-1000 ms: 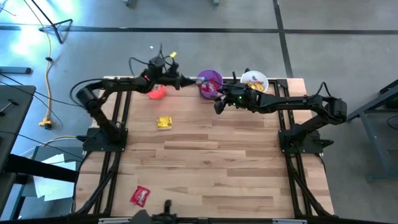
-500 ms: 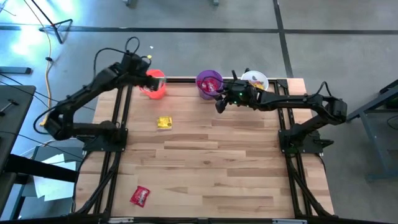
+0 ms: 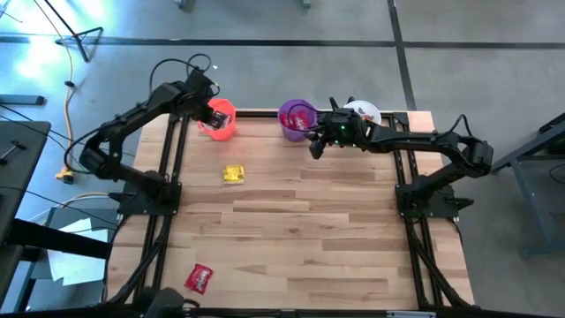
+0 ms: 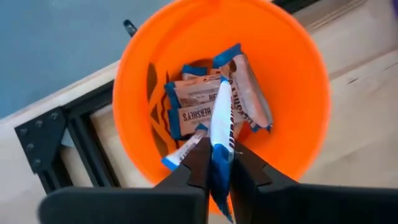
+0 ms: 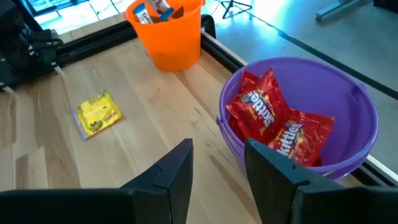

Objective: Sort candy
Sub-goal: Put the white chocolate bar into the orange bucket, then put the yellow candy into the white bucket

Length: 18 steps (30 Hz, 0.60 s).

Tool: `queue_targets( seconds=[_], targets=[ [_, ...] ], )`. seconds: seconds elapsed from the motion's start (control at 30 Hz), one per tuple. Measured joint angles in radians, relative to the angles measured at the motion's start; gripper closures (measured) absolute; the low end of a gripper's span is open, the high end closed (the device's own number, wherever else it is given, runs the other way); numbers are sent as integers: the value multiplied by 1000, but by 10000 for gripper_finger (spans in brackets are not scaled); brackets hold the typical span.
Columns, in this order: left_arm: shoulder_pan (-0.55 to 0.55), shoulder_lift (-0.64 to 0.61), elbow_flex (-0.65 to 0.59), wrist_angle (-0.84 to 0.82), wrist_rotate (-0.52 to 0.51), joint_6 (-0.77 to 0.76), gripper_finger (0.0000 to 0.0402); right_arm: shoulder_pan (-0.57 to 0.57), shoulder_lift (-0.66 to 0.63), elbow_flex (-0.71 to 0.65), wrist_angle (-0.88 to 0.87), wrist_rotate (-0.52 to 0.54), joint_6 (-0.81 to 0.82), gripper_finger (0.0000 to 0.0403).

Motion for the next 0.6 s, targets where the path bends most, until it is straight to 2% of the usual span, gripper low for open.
queue_targets(
  seconds=[0.3,0.5,0.6],
  targets=[
    [-1,82,0,13,-2,59,298,-2,0,0,-6,-34,-3,265],
    [-15,13,0,5,15,50,262,-2,0,0,-6,-34,-34,265],
    [-64,-49,0,-43,52,58,257,-2,0,0,-7,-39,-67,265]
  ],
)
